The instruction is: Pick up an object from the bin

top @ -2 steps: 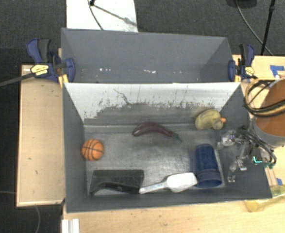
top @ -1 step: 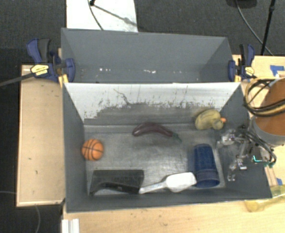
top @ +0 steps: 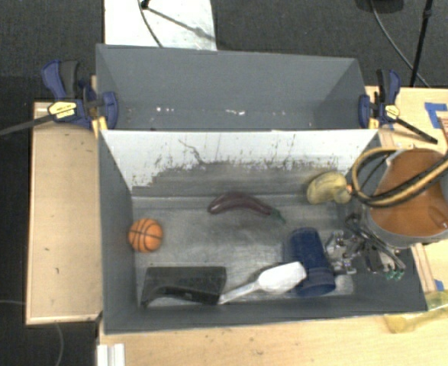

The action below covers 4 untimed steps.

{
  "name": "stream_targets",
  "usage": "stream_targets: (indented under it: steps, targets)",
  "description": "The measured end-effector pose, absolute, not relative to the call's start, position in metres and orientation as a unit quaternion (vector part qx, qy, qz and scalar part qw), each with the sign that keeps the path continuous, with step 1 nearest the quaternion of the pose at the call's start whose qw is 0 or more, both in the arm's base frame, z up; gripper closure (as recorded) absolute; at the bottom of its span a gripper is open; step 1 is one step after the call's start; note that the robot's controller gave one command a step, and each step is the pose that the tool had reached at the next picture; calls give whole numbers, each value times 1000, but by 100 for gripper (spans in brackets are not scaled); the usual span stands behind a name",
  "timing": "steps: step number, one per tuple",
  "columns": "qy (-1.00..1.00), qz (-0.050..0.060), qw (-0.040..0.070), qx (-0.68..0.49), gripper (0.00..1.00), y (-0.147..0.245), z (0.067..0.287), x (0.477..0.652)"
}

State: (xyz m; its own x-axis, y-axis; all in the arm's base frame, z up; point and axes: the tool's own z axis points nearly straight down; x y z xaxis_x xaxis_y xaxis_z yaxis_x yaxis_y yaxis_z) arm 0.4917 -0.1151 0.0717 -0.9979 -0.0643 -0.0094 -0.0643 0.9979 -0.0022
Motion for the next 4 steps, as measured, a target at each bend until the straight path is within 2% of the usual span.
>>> stream_targets:
  steps: [1,2,3,4]
  targets:
    - [999,-1,5,-33,100,-115,72,492]
    - [999,1,-2,-42,100,-114,119,492]
    - [999,1,-1,-36,100,-110,188,500]
    - [1000,0,1,-8,0,-92,188,509]
